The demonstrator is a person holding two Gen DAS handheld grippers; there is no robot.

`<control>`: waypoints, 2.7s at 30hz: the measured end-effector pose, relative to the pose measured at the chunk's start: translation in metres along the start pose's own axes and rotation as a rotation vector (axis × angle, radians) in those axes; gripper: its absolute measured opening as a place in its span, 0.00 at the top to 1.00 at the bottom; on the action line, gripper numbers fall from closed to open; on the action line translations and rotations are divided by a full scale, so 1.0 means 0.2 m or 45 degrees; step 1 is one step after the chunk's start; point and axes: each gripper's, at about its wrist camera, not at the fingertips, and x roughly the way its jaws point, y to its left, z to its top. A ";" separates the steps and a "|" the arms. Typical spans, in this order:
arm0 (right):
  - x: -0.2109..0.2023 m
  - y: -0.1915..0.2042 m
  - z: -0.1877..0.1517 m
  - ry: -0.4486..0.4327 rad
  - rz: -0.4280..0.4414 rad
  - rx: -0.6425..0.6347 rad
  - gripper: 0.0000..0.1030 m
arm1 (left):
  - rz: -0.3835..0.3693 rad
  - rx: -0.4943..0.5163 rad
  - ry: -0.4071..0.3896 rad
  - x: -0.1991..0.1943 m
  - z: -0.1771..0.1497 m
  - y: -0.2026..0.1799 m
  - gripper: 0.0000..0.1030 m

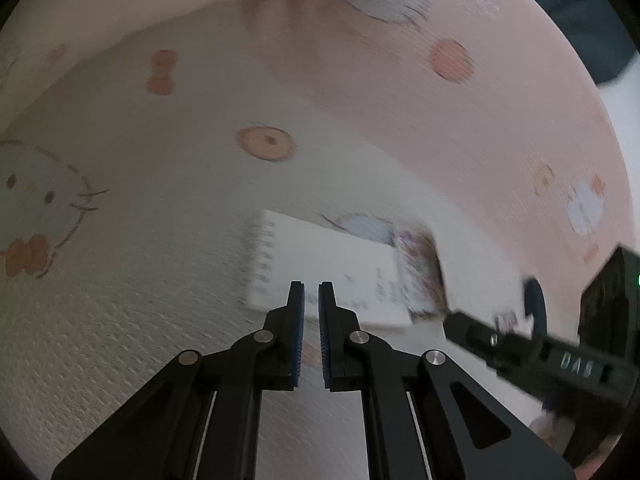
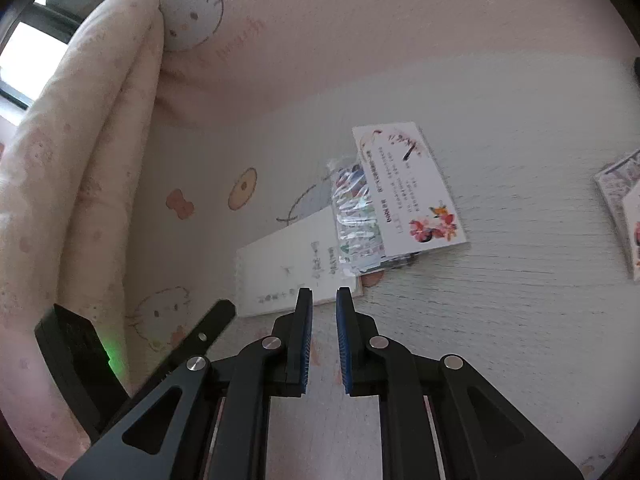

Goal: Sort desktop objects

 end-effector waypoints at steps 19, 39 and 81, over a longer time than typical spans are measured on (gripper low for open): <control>0.29 -0.01 -0.01 -0.019 -0.069 0.050 0.79 | 0.029 -0.067 -0.002 0.10 -0.01 0.05 0.43; 0.39 0.17 -0.12 0.012 -0.152 -0.046 0.84 | 0.038 0.034 0.083 0.06 -0.08 0.06 0.66; 0.04 -0.03 -0.33 -0.002 -0.373 -0.186 0.73 | -0.081 0.306 0.283 -0.01 -0.45 -0.33 0.65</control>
